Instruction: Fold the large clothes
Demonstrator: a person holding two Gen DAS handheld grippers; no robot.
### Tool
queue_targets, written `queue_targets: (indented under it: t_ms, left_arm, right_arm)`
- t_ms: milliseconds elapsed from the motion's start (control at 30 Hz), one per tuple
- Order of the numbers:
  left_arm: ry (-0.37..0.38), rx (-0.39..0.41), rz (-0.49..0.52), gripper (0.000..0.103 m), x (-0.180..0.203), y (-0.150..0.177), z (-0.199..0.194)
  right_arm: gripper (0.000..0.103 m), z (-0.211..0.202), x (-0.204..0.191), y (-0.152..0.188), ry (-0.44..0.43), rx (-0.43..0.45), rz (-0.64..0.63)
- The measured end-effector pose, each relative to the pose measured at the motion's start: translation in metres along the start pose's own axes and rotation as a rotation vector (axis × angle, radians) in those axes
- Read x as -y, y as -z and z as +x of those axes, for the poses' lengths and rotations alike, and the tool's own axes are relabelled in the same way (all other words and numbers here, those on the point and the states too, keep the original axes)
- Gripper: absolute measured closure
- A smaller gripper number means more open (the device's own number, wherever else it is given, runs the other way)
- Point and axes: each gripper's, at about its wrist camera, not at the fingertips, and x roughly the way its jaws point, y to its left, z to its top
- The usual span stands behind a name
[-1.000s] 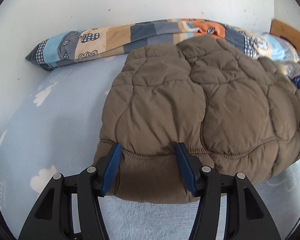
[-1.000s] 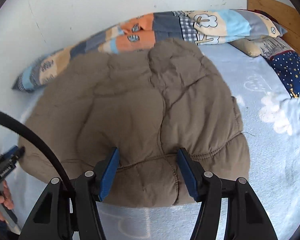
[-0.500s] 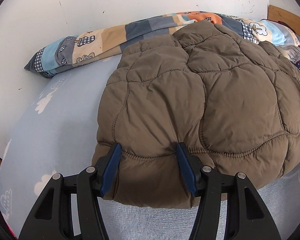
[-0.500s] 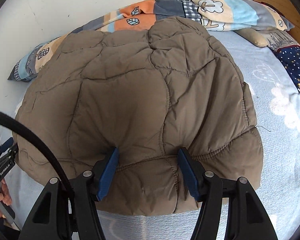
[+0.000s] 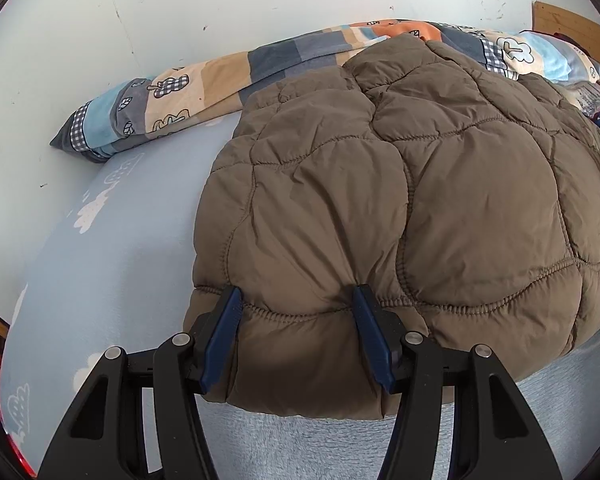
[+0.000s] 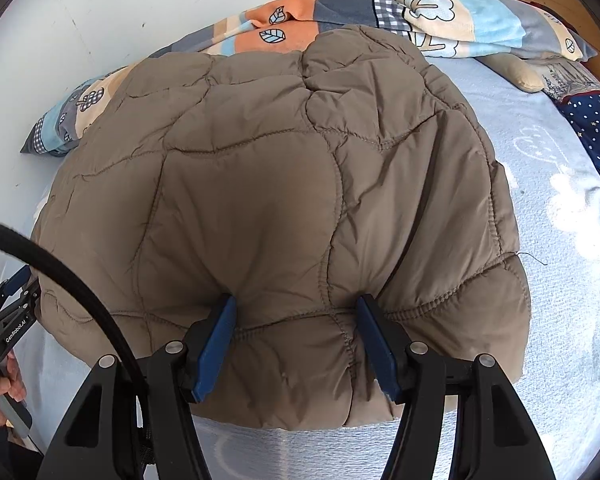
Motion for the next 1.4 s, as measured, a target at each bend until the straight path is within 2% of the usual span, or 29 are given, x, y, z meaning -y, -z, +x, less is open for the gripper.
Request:
queue_targets:
  t_ms: [100,167,267,333,400,433,467,533,633,700,800,867,967,1233,1400]
  left_arm:
    - [0.024,-0.010,0.005,0.046,-0.003,-0.002,0.001]
    - [0.077,-0.021,-0.010,0.046,-0.012,-0.007,0.001]
    - [0.232,-0.031,-0.110,0.046,-0.046,-0.022,-0.006]
    - [0.278,-0.005,-0.178,0.046,-0.068,-0.030,-0.013]
    - [0.329,0.012,-0.268,0.043,-0.099,-0.039,-0.016]
    - [0.355,0.006,-0.306,0.037,-0.110,-0.040,-0.013]
    - [0.393,-0.017,-0.353,0.031,-0.122,-0.040,-0.007]
    - [0.479,-0.080,-0.437,0.030,-0.139,-0.037,0.011]
    - [0.542,-0.168,-0.565,0.030,-0.160,-0.028,0.039]
    - [0.604,-0.228,-0.635,0.030,-0.171,-0.024,0.058]
    - [0.662,-0.252,-0.731,0.030,-0.180,-0.017,0.072]
    - [0.704,-0.274,-0.744,0.030,-0.178,-0.017,0.081]
    - [0.748,-0.315,-0.711,0.030,-0.166,-0.020,0.095]
    - [0.813,-0.356,-0.636,0.024,-0.156,-0.028,0.122]
    - [0.851,-0.386,-0.582,0.020,-0.159,-0.038,0.144]
  right_arm:
    - [0.037,0.001,0.000,-0.001,-0.002,-0.007,-0.004]
    - [0.036,0.001,0.000,-0.001,-0.007,-0.011,-0.010]
    - [0.035,-0.003,0.007,-0.006,-0.052,-0.020,0.006]
    - [0.030,-0.011,0.012,-0.010,-0.103,-0.030,0.029]
    - [0.029,-0.024,0.018,-0.016,-0.164,-0.010,0.047]
    - [0.029,-0.032,0.022,-0.019,-0.203,0.007,0.058]
    - [0.029,-0.042,0.027,-0.022,-0.245,0.028,0.065]
    - [0.024,-0.059,0.038,-0.028,-0.296,0.091,0.083]
    - [0.018,-0.072,0.069,-0.034,-0.321,0.156,0.162]
    - [0.018,-0.072,0.094,-0.035,-0.319,0.164,0.240]
    - [0.017,-0.061,0.129,-0.034,-0.313,0.127,0.338]
    - [0.017,-0.051,0.143,-0.031,-0.320,0.099,0.375]
    - [0.016,-0.038,0.159,-0.025,-0.363,0.063,0.423]
    - [0.013,0.010,0.174,-0.030,-0.434,-0.015,0.446]
    - [0.009,0.030,0.175,-0.039,-0.465,-0.041,0.417]
